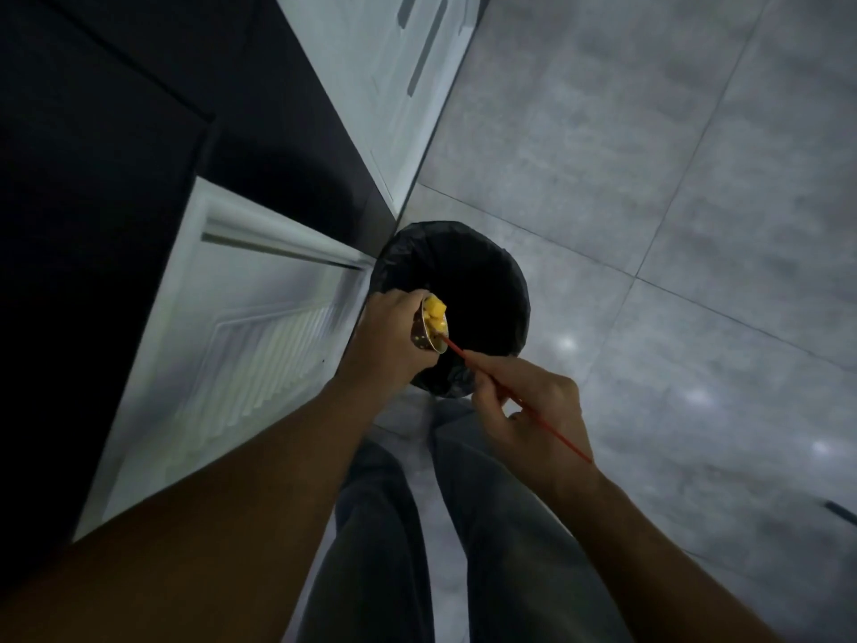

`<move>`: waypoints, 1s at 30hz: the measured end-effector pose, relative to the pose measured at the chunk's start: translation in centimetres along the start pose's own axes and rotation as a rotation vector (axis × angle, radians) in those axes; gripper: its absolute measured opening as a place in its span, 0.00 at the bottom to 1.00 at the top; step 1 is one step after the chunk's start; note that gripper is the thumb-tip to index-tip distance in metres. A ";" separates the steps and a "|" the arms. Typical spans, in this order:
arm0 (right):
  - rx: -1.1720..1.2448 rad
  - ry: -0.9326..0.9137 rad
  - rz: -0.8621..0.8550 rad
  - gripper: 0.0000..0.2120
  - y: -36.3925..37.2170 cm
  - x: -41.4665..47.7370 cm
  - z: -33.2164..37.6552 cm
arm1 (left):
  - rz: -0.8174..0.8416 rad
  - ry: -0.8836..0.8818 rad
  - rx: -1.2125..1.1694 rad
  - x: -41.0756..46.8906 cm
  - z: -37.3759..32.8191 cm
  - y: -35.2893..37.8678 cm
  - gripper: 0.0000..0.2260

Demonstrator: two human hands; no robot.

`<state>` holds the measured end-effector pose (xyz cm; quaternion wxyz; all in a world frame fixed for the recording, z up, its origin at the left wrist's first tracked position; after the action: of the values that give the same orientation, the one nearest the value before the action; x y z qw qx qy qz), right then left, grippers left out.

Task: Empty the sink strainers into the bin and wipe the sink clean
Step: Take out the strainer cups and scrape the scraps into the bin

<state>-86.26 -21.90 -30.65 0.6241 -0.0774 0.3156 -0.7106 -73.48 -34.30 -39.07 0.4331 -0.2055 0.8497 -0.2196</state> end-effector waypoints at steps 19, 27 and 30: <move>0.031 -0.020 0.008 0.11 1.3 1.2 -2.0 | -0.031 0.018 -0.092 0.0 0.8 -0.1 0.32; -0.020 0.004 -0.045 0.11 0.9 0.4 -3.1 | -0.080 0.034 -0.062 0.3 0.6 0.5 0.31; -0.033 -0.012 -0.089 0.11 0.7 -0.1 -3.1 | -0.104 0.012 -0.085 0.3 0.8 0.7 0.31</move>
<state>-87.27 -20.75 -33.48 0.5925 -0.1059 0.3195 -0.7319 -73.13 -34.07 -40.07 0.4071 -0.2660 0.8490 -0.2068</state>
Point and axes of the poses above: each hand's wrist, its own x-axis towards the middle knuckle, its own y-axis out of the palm, z = x × y, the point moved 4 cm from there along x, towards the middle knuckle, and after that the axes turned 10 degrees about z, right-handed, at the moved point
